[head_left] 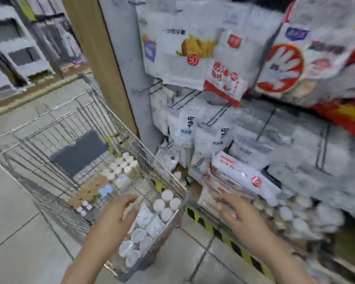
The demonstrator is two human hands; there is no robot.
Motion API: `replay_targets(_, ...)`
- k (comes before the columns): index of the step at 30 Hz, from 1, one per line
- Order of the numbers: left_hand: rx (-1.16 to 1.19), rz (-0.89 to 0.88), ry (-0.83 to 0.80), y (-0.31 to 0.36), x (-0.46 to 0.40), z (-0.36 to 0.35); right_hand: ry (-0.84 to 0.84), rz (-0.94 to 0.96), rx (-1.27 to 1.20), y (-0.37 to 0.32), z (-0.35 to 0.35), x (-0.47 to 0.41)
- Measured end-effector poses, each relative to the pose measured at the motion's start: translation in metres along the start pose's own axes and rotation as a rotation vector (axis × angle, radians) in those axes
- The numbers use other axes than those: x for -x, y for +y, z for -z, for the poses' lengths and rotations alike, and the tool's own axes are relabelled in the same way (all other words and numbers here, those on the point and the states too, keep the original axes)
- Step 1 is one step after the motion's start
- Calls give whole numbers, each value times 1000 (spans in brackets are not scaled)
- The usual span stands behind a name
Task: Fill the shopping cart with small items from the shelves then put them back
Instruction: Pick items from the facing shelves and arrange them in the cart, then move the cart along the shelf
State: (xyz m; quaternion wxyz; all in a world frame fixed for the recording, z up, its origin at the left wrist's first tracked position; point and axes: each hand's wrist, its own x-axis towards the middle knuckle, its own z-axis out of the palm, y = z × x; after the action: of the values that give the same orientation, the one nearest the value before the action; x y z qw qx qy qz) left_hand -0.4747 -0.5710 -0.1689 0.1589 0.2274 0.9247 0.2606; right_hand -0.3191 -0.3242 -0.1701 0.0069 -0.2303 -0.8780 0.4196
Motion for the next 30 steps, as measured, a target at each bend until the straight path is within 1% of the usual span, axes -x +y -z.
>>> replay_targets(5, -31, -299, -66, 93, 13, -33, 161, -150, 3, 48, 44, 84)
replay_targets(8, -32, -503, -164, 161, 26, -75, 283, -244, -25, 85, 77, 142)
replay_targets(10, -47, -620, -265, 211, 42, -106, 372, -300, -62, 107, 101, 187)
replay_targets(14, -90, -768, -458, 311, 93, -172, 513, -455, -88, 156, 152, 284)
replay_targets(18, -91, -880, -638, 394, 155, -228, 652, -551, -145, 207, 199, 375)
replay_targets(22, -148, -1022, -676, 463, 201, -273, 779, -619, -193, 248, 237, 445)
replay_targets(25, -169, -1118, -700, 501, 223, -297, 818, -659, -186, 268, 261, 480)
replay_targets(30, -123, -1240, -691, 567, 245, -320, 929, -622, -76, 295, 314, 511)
